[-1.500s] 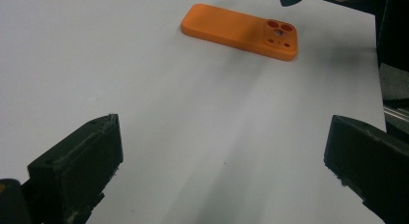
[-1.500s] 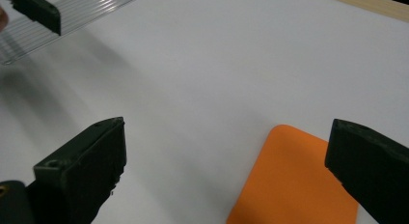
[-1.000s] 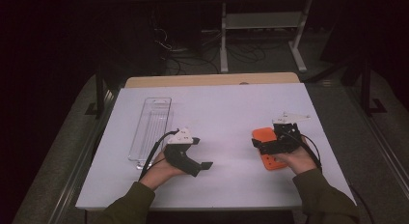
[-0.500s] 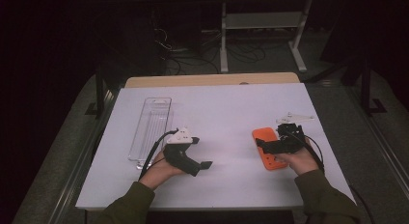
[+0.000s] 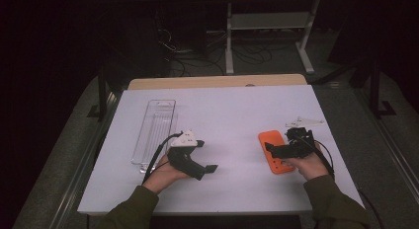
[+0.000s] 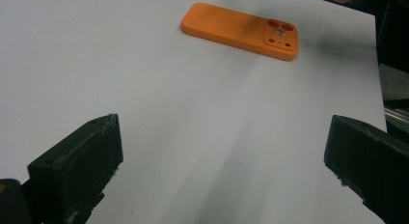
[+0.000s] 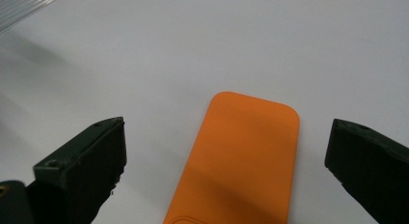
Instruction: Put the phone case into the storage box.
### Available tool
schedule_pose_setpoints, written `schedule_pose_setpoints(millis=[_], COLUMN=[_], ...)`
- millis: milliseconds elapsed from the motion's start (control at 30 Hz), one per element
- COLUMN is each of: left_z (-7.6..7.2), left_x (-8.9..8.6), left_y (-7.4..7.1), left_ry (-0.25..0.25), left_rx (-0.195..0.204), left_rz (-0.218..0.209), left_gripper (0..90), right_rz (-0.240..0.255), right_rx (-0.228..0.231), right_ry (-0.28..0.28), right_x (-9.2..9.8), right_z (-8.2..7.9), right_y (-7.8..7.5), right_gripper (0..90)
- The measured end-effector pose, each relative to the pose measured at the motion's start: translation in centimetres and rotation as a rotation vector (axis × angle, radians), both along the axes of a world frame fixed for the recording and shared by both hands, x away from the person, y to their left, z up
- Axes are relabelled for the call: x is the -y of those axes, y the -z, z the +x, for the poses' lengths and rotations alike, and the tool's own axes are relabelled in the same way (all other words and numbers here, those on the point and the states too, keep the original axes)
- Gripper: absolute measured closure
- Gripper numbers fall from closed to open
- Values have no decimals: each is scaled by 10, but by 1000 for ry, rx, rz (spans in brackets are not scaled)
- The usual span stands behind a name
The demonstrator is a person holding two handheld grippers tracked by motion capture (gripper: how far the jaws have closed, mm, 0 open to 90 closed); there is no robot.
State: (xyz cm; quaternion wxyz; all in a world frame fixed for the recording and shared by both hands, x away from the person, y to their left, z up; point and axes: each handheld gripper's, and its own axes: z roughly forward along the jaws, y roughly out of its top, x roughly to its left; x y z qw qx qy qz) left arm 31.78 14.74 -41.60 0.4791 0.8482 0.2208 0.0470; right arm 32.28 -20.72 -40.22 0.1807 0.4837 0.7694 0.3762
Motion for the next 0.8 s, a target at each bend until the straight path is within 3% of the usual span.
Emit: schedule_pose_setpoints(millis=[367, 500, 800], left_z=[0, 0, 0], left_x=[-1, -1, -1], left_y=[-1, -1, 0], left_ry=[0, -2, -1], left_rx=[4, 3, -1], left_rz=[1, -1, -2], left_gripper=[0, 0, 0], right_rz=[-6, -40, -42], right_rx=[-22, -50, -72], right_ry=[8, 1, 5], right_x=[5, 6, 3], right_z=[-4, -10, -15], right_y=[5, 13, 23], right_gripper=[3, 3, 3])
